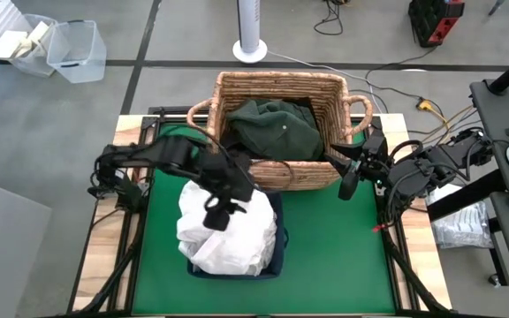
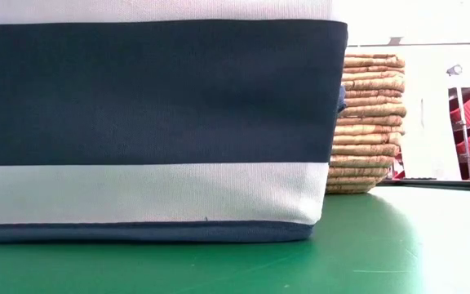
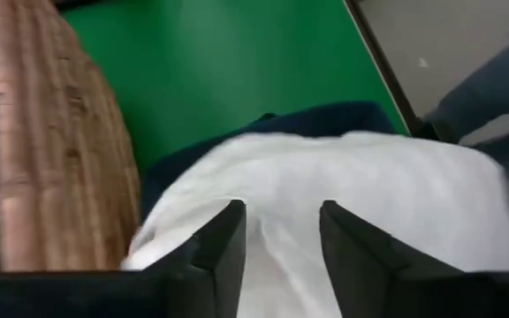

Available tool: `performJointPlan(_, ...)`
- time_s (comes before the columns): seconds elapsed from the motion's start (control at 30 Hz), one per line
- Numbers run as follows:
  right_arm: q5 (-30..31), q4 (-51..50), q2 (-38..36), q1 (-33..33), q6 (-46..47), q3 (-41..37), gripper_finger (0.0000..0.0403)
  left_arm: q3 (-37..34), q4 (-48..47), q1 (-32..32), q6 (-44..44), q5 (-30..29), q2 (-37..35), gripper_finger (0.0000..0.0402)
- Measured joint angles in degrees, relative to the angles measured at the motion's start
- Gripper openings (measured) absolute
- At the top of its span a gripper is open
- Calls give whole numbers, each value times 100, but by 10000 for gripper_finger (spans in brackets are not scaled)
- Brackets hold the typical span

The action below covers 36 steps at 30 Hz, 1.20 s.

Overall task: Sort clothes
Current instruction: Put the white shirt into the blue laundry organizer

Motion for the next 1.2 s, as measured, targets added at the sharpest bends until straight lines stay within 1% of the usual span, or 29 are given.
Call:
performJointPlan(0.1, 0, 0, 0, 0, -25, 0, 151, 470, -460, 4, -75, -15, -11, 137)
performJointPlan(0.2, 0, -2, 0, 0, -48, 0, 151, 775, -996, 4, -326, -15, -11, 139)
performJointPlan(0.27, 0, -2, 0, 2, -46, 0, 151, 687, -1280, 1, -521, 10, -113, 139)
performJointPlan(0.33, 0, -3, 0, 2, -46, 0, 151, 472, -1228, -61, -626, 110, -271, 138)
performJointPlan(0.43, 0, -1, 0, 2, -48, 0, 151, 90, -1224, -202, -493, 322, -528, 127)
performJointPlan(0.53, 0, -4, 0, 2, -48, -2, 151, -551, -1216, -262, -387, 355, -803, 104)
performJointPlan(0.67, -1, -9, -2, 2, -48, -21, 151, -1596, -896, -277, -323, 421, -1252, 55)
performJointPlan(0.73, -1, -8, -2, 2, -48, -27, 151, -2163, -524, -300, -354, 439, -1518, 22)
performJointPlan(0.77, -1, -10, -2, 2, -48, -31, 151, -2443, -286, -312, -400, 442, -1645, 12)
performJointPlan(0.8, 0, -8, -2, 2, -48, -31, 151, -2733, -41, -332, -506, 445, -1762, 7)
performJointPlan(0.9, -2, -9, -2, 2, -47, -33, 151, -3535, 892, -407, -783, 421, -2112, 8)
performJointPlan(1.0, 0, -7, -2, 2, -46, -35, 151, -4229, 1589, -489, -1020, 313, -2362, 2)
performJointPlan(1.1, 0, -7, -2, 0, -46, -35, 151, -4855, 2176, -501, -1196, 252, -2384, 1)
performJointPlan(1.2, 0, -7, -2, 0, -44, -35, 151, -5366, 2973, -506, -1246, 112, -2362, 0)
